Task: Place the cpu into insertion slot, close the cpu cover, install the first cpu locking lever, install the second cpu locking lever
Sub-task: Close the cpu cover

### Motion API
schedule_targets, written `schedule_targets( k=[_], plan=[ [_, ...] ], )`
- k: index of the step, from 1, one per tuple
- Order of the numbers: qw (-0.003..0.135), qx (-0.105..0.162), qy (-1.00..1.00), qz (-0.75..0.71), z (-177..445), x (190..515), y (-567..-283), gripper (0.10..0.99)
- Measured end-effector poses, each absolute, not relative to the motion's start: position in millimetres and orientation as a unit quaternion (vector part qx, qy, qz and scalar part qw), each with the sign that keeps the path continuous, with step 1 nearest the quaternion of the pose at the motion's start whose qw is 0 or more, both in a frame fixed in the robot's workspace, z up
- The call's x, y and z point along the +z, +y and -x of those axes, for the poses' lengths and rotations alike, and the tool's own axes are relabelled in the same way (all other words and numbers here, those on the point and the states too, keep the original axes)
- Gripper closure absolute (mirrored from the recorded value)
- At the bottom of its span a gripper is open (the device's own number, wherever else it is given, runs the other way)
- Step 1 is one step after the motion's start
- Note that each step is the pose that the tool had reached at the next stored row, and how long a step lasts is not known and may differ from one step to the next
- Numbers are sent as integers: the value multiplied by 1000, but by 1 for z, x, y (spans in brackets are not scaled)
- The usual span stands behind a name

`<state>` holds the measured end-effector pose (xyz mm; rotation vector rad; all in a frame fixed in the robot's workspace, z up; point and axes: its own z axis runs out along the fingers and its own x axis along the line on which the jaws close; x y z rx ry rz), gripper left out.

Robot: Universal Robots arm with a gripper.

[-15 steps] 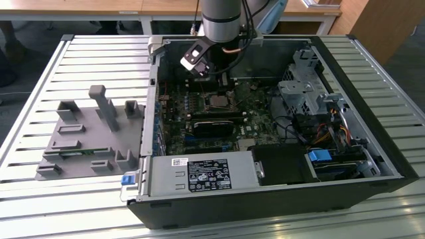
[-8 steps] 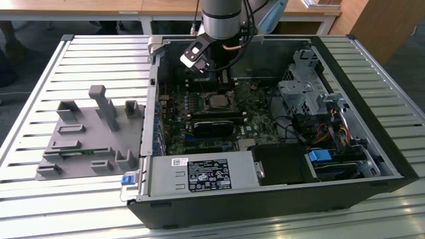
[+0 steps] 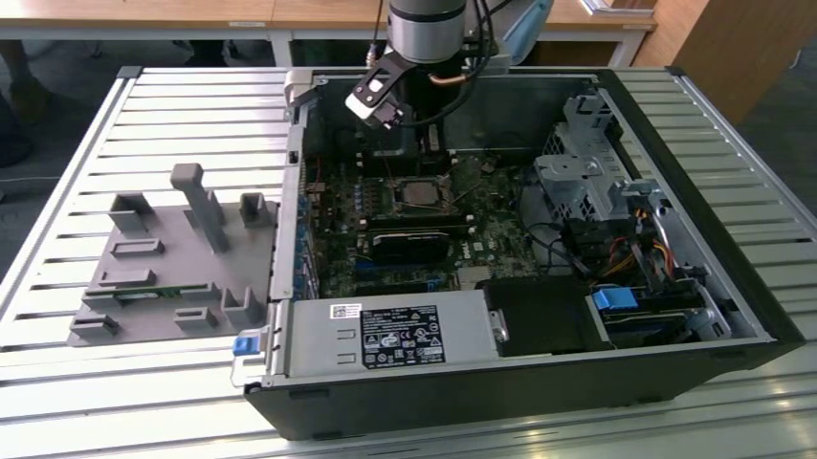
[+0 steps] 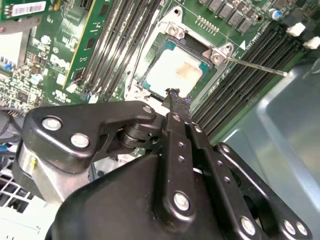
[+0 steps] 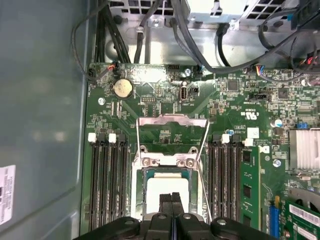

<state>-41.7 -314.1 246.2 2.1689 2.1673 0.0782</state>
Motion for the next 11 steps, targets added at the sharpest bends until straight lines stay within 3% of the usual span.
schedule_targets(
  k=[11],
  plan=[
    [37, 25, 706, -707, 42, 247, -325, 980]
  ],
)
